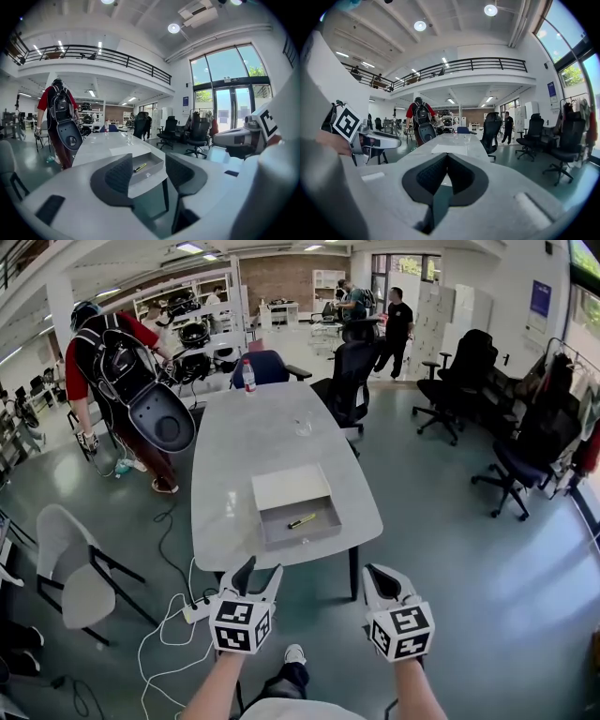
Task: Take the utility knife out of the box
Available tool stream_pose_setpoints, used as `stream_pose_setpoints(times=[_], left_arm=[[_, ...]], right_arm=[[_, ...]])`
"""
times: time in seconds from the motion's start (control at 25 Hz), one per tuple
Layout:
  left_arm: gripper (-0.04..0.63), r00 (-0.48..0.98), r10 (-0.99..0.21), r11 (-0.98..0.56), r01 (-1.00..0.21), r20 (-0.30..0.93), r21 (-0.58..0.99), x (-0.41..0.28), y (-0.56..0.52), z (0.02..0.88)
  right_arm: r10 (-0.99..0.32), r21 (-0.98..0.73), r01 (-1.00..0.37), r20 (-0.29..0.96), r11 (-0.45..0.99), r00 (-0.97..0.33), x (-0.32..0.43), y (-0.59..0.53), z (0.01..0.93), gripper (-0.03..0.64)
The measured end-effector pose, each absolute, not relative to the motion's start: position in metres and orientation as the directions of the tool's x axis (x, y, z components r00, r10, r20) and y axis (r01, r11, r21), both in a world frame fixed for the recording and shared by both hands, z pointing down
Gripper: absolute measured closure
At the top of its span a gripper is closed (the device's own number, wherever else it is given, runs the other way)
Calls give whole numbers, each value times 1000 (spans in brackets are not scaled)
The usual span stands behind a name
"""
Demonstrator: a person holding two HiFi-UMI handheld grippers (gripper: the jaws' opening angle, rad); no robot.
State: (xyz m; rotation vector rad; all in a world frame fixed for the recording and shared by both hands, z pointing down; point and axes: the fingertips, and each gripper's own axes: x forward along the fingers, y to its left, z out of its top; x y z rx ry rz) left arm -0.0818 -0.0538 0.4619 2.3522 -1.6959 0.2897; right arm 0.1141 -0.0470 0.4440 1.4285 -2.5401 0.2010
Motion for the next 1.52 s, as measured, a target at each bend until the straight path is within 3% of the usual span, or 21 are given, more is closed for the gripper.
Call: stream_pose_setpoints(times=[0.68, 1.52], left_arm=[[367, 429, -821, -419, -901, 377, 113, -101, -182, 489], [367, 534, -550, -685, -728, 642, 18, -64, -249, 572]], right_arm=[[-832, 2, -874, 308, 485, -461, 71, -170, 443, 612], [-857, 28, -906, 338, 423, -389, 63, -232, 452, 612]])
